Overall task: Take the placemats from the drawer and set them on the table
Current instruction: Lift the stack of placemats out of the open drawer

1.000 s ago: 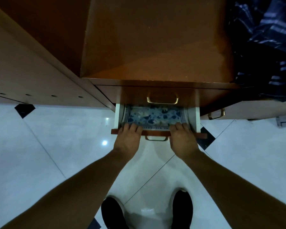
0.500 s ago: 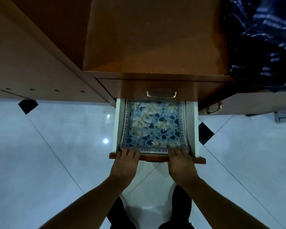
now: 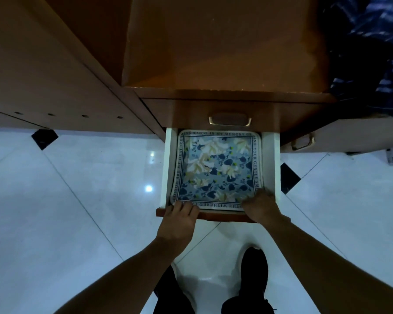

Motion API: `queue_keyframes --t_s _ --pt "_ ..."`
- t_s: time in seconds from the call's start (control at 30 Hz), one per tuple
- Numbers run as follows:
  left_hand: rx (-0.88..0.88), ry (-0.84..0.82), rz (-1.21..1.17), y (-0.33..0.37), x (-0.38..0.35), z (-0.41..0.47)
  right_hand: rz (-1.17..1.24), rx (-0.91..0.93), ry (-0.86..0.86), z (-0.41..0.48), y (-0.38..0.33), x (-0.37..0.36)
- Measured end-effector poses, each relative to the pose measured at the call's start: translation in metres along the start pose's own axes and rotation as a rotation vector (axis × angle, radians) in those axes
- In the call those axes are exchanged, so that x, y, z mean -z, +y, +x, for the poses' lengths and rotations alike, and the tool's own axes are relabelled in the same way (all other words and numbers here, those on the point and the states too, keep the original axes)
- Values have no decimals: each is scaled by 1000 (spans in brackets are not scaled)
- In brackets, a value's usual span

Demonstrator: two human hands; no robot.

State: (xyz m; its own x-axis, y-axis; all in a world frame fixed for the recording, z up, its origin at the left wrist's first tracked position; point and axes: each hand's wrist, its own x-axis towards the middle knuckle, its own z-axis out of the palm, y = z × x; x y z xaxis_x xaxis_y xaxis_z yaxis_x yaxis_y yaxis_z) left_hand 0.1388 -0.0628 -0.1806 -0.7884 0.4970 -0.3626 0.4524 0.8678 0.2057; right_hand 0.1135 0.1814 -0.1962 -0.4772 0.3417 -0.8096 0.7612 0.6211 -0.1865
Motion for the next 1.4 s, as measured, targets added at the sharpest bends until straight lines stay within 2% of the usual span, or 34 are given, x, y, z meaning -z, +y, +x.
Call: queue_keyframes --t_s 0.27,0.47,0.6,0.67,0.8,1.0,1.23,1.3,1.4 --pt "47 36 -91 -5 6 7 58 -202 -46 33 -23 -6" --pt "67 30 -120 -6 3 8 -52 -194 -175 38 -43 -5" --pt "88 10 -150 -8 2 9 -15 -224 -132 52 -35 -9" --pt "94 -10 -158 -9 2 10 93 -219 -104 56 -36 -2" --pt "91 3 -176 -12 1 11 339 -287 -158 54 -34 10" --pt "100 -25 -230 -14 0 12 429 -308 -229 47 -34 14" --pt "99 -45 -244 -16 1 14 671 -391 -274 38 -25 19" --pt "114 -69 -252 -16 0 14 665 -368 -264 38 -21 18" --pt "145 -120 -297 -16 -1 16 691 -273 -164 30 -26 21"
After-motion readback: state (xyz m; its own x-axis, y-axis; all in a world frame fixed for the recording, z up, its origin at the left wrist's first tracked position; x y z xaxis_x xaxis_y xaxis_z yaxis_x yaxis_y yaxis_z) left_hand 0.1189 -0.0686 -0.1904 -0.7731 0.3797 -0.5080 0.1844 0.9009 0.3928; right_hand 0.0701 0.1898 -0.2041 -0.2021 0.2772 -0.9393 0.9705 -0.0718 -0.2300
